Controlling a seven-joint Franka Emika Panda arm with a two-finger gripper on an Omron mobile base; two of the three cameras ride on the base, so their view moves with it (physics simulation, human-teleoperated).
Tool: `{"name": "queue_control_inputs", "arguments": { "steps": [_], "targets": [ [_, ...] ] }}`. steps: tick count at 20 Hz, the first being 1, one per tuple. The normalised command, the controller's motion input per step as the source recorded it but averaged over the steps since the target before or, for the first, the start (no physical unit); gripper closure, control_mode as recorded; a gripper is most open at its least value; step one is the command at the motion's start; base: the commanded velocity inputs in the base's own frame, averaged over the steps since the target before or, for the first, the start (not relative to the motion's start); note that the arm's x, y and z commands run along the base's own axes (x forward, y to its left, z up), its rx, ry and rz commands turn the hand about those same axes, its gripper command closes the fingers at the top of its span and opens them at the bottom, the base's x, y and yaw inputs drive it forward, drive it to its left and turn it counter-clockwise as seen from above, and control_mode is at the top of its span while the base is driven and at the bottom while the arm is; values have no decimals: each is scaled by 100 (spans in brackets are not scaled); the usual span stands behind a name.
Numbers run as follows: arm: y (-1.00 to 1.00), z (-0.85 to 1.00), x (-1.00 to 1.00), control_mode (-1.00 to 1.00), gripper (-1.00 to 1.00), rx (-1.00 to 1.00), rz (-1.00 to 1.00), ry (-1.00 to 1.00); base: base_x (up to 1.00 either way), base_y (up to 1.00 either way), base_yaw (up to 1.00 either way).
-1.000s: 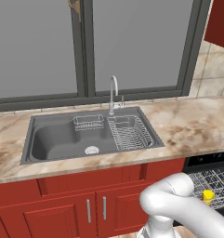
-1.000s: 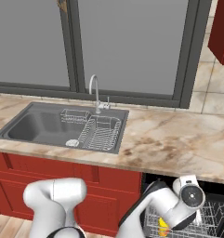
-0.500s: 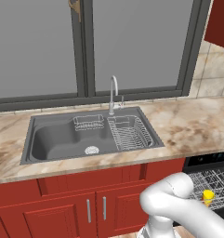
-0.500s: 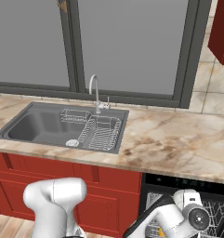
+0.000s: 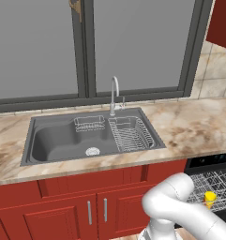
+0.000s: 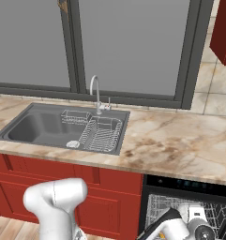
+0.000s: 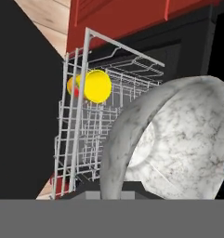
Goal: Pick up the cup and bowl from the counter, place them in the dishwasher, and close the dishwasher door.
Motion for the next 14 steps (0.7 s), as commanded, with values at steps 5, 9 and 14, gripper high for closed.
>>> {"name": "queue_control_inputs", "arguments": {
  "steps": [5,9,14],
  "targets": [
    [-25,-61,11,-100,100,0,0,0,0,0,0],
    [-38,-61,28,-100,100,0,0,0,0,0,0],
    [-49,-50,45,-100,100,0,0,0,0,0,0]
  ]
}}
